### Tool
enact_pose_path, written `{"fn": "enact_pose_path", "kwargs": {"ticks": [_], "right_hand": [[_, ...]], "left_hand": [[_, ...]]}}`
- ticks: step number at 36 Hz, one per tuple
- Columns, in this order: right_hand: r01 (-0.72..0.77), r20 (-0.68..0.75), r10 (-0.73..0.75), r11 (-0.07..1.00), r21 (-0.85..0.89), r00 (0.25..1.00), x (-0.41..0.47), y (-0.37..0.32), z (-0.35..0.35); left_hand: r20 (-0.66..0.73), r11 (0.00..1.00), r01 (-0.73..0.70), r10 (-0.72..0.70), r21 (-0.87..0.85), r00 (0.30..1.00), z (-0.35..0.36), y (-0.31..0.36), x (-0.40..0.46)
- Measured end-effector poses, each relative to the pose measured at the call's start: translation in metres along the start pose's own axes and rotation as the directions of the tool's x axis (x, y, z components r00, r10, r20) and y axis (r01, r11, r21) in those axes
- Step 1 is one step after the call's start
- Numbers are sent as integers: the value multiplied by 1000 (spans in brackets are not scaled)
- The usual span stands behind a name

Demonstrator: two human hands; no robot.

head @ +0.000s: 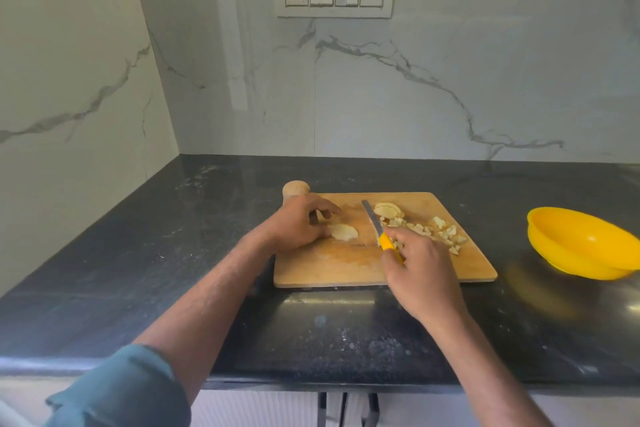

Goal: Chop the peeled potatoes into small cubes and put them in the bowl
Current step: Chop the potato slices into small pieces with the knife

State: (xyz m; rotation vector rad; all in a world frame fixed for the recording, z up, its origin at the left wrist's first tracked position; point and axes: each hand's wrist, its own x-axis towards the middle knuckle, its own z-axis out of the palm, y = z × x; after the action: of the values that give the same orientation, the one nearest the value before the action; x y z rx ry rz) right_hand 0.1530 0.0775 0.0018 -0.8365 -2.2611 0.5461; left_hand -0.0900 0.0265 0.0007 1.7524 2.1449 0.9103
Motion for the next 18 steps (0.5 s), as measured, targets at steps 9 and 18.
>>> {"fn": "enact_pose_path", "kwargs": {"ticks": [9,18], "right_hand": [[-6,-58,4,1000,-30,998,-4,3,5],[35,-23,-36,997,-68,999,-5,7,5]], "left_hand": [[382,897,-207,46,392,923,-15,31,30],[489,821,-323,61,471,870,-20,39,37]]}}
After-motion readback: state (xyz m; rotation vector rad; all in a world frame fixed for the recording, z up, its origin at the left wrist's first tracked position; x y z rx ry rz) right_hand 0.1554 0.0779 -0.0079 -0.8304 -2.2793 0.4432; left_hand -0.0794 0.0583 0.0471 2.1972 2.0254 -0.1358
